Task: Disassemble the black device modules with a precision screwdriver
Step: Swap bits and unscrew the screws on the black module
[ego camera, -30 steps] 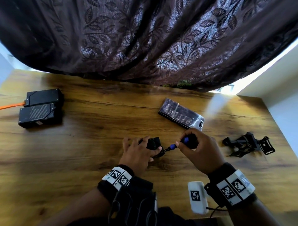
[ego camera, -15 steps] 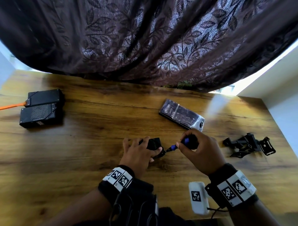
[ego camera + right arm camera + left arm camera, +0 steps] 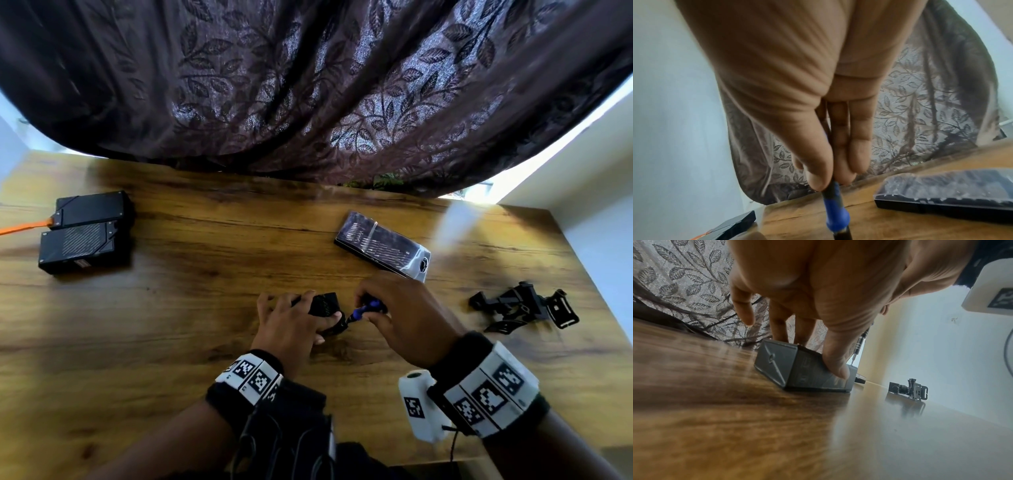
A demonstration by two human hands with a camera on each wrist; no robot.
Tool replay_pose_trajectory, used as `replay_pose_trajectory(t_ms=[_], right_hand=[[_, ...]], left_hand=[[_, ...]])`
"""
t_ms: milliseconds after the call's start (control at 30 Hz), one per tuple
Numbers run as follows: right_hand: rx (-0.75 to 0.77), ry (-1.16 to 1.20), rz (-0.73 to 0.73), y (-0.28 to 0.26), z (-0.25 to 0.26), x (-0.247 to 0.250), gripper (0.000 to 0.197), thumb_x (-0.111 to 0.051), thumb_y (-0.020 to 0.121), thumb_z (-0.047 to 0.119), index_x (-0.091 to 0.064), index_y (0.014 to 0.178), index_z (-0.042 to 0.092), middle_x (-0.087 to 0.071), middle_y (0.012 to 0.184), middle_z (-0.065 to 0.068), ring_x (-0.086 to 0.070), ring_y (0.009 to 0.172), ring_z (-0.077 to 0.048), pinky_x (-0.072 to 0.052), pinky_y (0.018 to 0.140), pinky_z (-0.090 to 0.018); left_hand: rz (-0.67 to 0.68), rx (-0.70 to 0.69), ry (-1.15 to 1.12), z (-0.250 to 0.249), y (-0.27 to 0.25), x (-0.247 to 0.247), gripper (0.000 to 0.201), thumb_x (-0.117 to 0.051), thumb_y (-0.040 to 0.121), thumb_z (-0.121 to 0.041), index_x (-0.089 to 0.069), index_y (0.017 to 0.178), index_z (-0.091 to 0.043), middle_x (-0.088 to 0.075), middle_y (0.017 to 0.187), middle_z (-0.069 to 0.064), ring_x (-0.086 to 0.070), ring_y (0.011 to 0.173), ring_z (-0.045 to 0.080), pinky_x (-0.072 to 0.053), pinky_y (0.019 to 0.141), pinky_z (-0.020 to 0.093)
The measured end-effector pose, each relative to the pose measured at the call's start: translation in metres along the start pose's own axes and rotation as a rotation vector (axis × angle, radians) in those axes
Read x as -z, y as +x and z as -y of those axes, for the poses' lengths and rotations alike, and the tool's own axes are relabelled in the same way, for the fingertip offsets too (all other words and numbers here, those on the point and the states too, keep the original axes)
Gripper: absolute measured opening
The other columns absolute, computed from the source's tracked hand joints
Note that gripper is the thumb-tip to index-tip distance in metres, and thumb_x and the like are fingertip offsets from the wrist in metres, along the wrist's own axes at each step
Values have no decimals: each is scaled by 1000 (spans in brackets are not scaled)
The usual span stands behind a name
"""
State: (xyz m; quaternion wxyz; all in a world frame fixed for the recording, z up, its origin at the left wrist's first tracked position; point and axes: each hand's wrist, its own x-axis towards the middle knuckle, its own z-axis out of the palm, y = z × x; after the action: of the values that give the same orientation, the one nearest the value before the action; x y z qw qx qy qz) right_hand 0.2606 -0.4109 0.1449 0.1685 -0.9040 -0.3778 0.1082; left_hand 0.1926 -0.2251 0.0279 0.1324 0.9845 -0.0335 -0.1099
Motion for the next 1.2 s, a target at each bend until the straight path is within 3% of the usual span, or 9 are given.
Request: replay_pose_trajectory(t_ms=[233, 333, 500, 633, 700, 833, 933, 1133, 1200], right_hand=[[-148, -232, 42, 9, 19, 6, 16, -49, 100, 47, -56, 99, 33, -62, 88, 14, -57, 77, -4, -49, 67, -26], [-83, -163, 89, 8, 19, 7, 18, -54, 96, 37, -51, 114, 34, -49, 109, 18, -53, 93, -4, -52, 76, -28], [-47, -116, 112, 9, 24, 4, 22, -64, 93, 24, -52, 108, 36, -44, 101, 21, -51, 87, -3, -50, 74, -27], [-103, -149, 33, 12, 26, 0, 3, -60, 96, 33, -58, 96, 31, -54, 94, 16, -52, 81, -5, -44, 71, -26], [-133, -193, 22, 12, 27, 0, 12, -54, 98, 40, -58, 93, 30, -60, 90, 13, -56, 80, -7, -49, 71, -29], [-149, -184, 56, 11, 28, 4, 12, -51, 99, 38, -52, 109, 32, -52, 105, 16, -55, 83, -7, -45, 67, -28], [-114, -125, 126, 10, 26, 7, 22, -58, 94, 28, -50, 113, 35, -41, 103, 20, -52, 87, -4, -53, 74, -31], [-166, -178, 75, 14, 26, 4, 3, -59, 96, 30, -61, 99, 29, -53, 95, 15, -57, 83, -9, -50, 73, -28], [-186, -216, 64, 17, 23, 3, 14, -51, 100, 38, -62, 96, 29, -62, 94, 12, -62, 84, -11, -53, 75, -32]], left_hand=[[-35, 17, -22, -3, -2, 3, 55, -52, 102, -39, -27, 145, -64, -23, 165, -7, -26, 143, 25, -10, 111, 58], [-32, 24, -16, -4, -2, 3, 58, -54, 102, -37, -26, 145, -65, -21, 166, -7, -25, 143, 26, -10, 109, 58], [-39, 33, -20, -5, -3, 4, 57, -53, 102, -35, -28, 144, -65, -21, 165, -7, -25, 144, 27, -10, 110, 58], [-50, 35, -18, -5, -5, 3, 57, -54, 102, -35, -29, 144, -64, -23, 165, -7, -25, 143, 26, -11, 109, 57], [-62, 36, -26, -5, -5, 2, 57, -55, 102, -35, -30, 144, -63, -24, 165, -7, -26, 143, 25, -12, 108, 57], [-73, 43, -34, -6, -7, 1, 55, -54, 102, -37, -30, 144, -63, -24, 164, -8, -26, 143, 25, -12, 108, 58], [-68, 47, -43, -6, -6, 0, 56, -54, 102, -37, -29, 144, -63, -25, 163, -8, -26, 143, 25, -12, 108, 59], [-58, 52, -52, -6, -6, 1, 55, -54, 102, -37, -31, 143, -65, -23, 164, -10, -25, 143, 24, -12, 107, 58], [-51, 51, -50, -6, -5, 2, 55, -54, 102, -37, -31, 143, -65, -23, 165, -10, -26, 143, 24, -12, 107, 58]])
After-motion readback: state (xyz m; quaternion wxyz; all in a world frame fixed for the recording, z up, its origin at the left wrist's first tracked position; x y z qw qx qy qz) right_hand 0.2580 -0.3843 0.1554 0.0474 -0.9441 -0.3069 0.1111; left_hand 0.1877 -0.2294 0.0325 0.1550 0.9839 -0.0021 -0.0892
